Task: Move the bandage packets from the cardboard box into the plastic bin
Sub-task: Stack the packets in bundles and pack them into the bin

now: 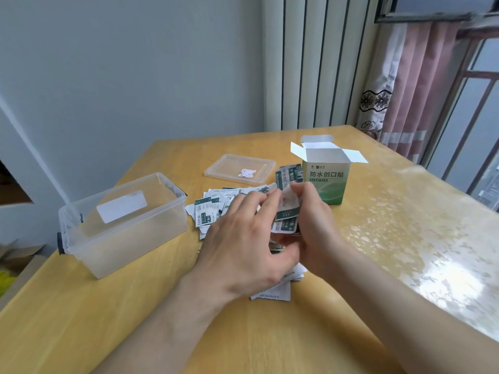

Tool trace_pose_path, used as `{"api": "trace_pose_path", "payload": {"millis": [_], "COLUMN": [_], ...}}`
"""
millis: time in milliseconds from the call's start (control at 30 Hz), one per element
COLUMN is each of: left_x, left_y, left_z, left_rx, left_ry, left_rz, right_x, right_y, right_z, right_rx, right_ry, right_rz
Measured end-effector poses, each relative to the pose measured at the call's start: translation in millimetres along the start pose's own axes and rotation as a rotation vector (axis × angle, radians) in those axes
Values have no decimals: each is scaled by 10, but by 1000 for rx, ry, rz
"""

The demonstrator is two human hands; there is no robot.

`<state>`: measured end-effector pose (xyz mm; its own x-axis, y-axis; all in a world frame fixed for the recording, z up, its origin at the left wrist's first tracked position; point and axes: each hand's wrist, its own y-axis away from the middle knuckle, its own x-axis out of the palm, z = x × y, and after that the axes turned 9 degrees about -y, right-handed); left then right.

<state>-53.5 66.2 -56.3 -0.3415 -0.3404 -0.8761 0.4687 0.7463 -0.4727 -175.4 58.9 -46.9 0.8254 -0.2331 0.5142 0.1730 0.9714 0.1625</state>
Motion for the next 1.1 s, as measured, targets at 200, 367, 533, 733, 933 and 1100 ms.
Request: {"api": "trace_pose_path", "payload": {"millis": [200,367,533,733,933,1100], "left_x": [4,-39,4,11,-84,-13], "left_y": [-8,6,-24,1,-68,-50], "left_z": [97,118,197,186,425,511], "left_rx": [58,87,93,105,-69,-41], "left_ry": [114,82,37,168,339,-44], "left_rz": [37,89,-43,-40,159,296], "right_x": [-3,-16,-40,-36,-290,-429], "right_y": [66,89,55,49,-179,-242], "right_z": [104,-43,-19,-23,232,256], "right_rx": [89,101,118,54,-361,-334], "right_ry": [19,366,341,416,908,1398], "right_rz": [238,422,454,502,319,323]}}
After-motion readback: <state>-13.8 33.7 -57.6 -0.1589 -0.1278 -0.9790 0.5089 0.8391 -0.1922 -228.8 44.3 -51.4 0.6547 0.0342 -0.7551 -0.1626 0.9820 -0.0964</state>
